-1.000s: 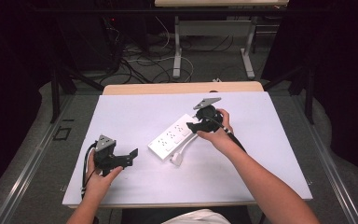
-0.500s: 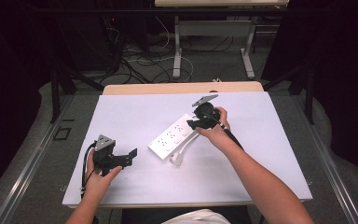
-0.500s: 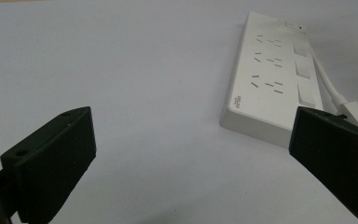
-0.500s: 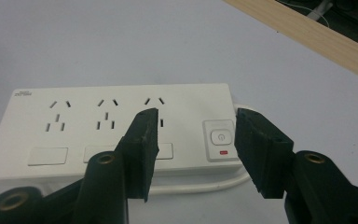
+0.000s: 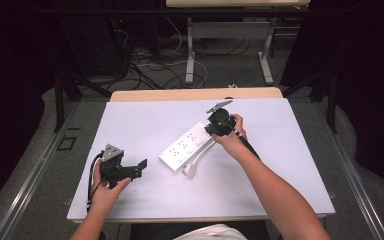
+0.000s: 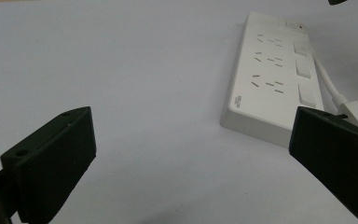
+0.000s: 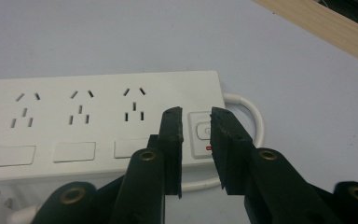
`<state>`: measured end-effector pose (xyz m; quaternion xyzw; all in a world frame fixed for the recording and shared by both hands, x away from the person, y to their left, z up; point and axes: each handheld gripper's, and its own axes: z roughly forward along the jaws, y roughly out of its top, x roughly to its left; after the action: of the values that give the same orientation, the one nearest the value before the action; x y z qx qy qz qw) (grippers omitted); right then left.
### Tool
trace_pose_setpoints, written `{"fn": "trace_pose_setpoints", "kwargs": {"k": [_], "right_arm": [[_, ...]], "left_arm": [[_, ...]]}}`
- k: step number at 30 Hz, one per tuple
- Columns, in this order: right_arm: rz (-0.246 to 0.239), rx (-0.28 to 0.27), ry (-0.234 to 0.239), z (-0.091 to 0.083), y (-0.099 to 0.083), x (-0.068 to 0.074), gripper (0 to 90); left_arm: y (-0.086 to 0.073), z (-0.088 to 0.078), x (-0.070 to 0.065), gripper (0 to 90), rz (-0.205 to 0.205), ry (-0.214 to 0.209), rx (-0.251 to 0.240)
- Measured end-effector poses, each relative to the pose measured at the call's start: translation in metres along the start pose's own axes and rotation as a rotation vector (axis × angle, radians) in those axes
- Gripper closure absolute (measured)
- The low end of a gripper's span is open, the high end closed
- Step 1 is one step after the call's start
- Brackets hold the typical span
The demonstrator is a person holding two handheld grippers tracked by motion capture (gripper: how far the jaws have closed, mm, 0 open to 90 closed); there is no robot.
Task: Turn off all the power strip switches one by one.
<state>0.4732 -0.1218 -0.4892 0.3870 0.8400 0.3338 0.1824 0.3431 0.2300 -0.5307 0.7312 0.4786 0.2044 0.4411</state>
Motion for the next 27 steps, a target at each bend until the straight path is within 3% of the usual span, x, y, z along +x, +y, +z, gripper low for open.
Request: {"fn": "trace_pose_setpoints", "kwargs": {"k": [8, 12, 14, 20, 21, 27], "right_arm": [[0.013, 0.016, -0.013, 0.009, -0.001, -0.009, 83.0], [0.042, 0.007, -0.013, 0.016, -0.001, -0.012, 88.2], [0.063, 0.022, 0.011, 0.018, -0.001, -0.013, 90.0], [0.076, 0.071, 0.007, 0.022, 0.003, -0.013, 90.0], [0.082, 0.051, 0.001, 0.024, 0.004, -0.012, 90.0], [0.083, 0.073, -0.004, 0.03, 0.01, -0.007, 90.0]], "left_arm": [[0.0, 0.001, 0.0, 0.5, 0.001, -0.002, 0.001], [0.0, 0.001, 0.001, 0.5, -0.001, -0.002, 0.003], [0.0, 0.001, 0.001, 0.5, -0.005, -0.002, 0.003], [-0.001, 0.002, 0.001, 0.5, -0.012, -0.003, 0.0], [-0.001, 0.002, 0.001, 0.6, -0.011, -0.003, 0.0], [-0.001, 0.001, 0.002, 0.6, -0.014, -0.006, 0.005]]}}
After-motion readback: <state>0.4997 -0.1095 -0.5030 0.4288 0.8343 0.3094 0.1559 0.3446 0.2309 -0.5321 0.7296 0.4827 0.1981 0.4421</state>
